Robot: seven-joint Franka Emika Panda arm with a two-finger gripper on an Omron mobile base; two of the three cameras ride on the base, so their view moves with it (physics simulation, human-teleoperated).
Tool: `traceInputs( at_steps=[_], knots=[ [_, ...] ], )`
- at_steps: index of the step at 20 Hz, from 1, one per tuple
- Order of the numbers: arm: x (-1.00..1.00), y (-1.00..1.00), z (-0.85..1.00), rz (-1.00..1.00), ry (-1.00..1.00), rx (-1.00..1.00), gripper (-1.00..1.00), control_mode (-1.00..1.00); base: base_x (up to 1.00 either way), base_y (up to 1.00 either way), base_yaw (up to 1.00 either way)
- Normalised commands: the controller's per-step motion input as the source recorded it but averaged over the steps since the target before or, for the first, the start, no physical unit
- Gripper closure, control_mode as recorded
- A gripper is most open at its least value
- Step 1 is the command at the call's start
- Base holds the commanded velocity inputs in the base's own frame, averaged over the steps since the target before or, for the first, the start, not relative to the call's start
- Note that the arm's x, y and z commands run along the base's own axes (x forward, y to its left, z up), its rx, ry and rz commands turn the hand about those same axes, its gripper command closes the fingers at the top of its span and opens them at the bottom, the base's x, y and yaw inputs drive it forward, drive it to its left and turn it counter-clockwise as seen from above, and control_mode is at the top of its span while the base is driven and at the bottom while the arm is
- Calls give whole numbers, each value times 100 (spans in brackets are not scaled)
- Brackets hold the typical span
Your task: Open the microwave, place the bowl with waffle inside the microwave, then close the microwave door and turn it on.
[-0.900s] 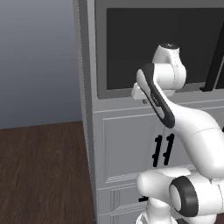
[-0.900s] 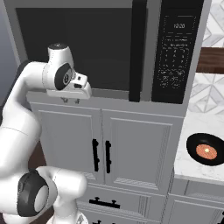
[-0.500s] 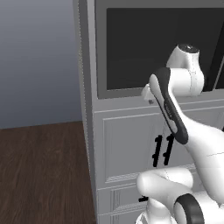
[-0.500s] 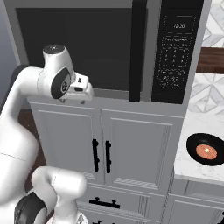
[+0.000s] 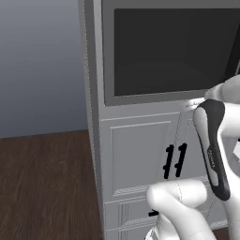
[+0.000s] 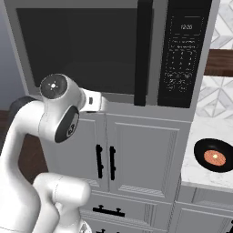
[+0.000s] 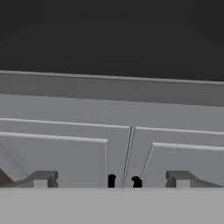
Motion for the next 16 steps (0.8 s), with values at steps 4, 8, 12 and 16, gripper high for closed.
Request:
traceInputs(
  at_steps=[4,8,12,16],
  knots=[
    [-20,-40,38,-1,-36,0,-100,-100,0,0,0],
    [-12,-34,46,-3,-34,1,-100,-100,0,0,0],
    [-1,-38,56,-6,-25,0,-100,-100,0,0,0],
    [1,-46,56,-7,-19,2,-100,-100,0,0,0]
  ],
)
